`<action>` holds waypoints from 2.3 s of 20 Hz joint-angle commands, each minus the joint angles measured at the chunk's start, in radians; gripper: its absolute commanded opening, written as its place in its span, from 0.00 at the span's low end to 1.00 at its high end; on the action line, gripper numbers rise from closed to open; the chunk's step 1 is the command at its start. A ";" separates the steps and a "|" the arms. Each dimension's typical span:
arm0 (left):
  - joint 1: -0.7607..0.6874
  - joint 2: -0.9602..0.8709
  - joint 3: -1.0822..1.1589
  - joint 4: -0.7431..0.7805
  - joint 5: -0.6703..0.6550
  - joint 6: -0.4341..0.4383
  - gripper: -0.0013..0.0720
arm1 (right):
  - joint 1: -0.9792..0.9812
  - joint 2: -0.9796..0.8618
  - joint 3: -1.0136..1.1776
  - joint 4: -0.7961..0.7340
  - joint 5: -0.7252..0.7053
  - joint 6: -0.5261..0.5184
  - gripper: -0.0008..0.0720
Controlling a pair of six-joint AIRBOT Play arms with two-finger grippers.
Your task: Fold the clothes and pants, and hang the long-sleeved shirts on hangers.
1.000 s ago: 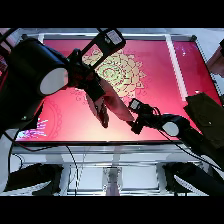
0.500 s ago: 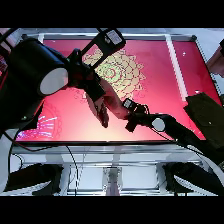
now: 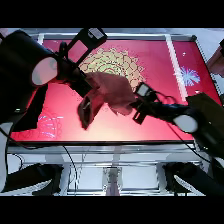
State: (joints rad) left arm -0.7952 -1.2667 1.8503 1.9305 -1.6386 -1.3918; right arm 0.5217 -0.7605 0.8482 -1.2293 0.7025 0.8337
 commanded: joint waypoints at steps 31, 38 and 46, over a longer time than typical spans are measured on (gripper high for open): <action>0.296 -0.171 -0.002 -0.256 -0.024 -0.109 0.07 | -0.048 -0.218 0.462 -0.370 0.591 0.184 0.02; 0.411 -0.339 -0.003 -0.256 0.240 0.048 0.07 | -0.212 -0.472 0.462 -0.279 0.322 0.198 0.02; 0.421 -0.487 -0.008 -0.230 0.317 0.204 0.07 | -0.212 -0.642 0.462 -0.270 0.266 0.226 0.02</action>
State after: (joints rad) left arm -0.3790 -1.7206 1.8454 1.6939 -1.3502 -1.2568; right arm 0.3130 -1.3655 1.3094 -1.5093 0.9783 1.0554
